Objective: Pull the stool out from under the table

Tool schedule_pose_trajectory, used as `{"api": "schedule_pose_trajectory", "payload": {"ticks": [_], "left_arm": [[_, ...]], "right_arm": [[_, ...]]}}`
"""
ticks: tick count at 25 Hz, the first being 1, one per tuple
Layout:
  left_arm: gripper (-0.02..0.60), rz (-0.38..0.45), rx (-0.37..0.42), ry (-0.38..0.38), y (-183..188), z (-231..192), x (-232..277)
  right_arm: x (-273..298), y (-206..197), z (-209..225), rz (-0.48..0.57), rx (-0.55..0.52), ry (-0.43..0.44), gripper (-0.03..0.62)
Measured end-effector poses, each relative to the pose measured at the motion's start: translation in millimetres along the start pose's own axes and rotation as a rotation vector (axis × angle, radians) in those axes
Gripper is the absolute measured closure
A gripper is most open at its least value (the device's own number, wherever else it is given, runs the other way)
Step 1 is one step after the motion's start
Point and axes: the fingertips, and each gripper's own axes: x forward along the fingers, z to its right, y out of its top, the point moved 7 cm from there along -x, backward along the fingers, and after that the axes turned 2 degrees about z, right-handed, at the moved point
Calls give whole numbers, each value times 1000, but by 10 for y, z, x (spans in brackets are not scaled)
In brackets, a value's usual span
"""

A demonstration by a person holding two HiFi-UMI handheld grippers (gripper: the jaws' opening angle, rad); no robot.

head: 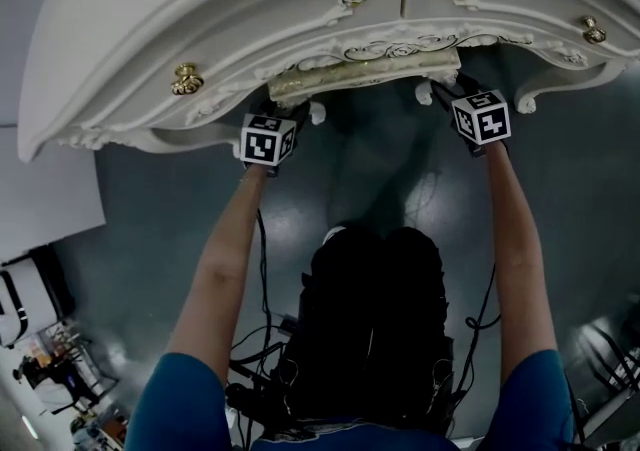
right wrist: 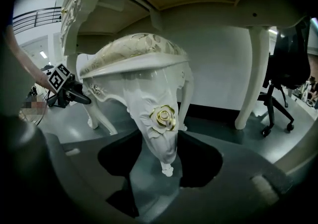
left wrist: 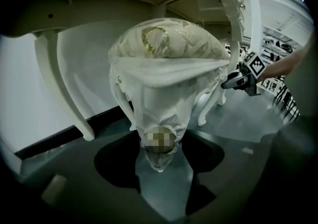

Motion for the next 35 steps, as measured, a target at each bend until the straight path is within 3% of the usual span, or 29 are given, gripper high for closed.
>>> {"api": "schedule_pose_trajectory", "payload": {"ticks": [6,15,28,35], "left_arm": [[311,-48,-22,28,-54,94,-93],[313,-168,5,9,-425,487,-484],[314,-194,4,12,-881,974,-1056],[314,-233,22,1,-1288,1420,-1435]], "right_arm": [[-117,-83,-78,-42,15,5,373],[-639,-509,-478,-138,31,-3,376],[-1297,-993,-992,-170,56,-5,376],[-1817,-1505,-1372,-201,82,-11,376]]}}
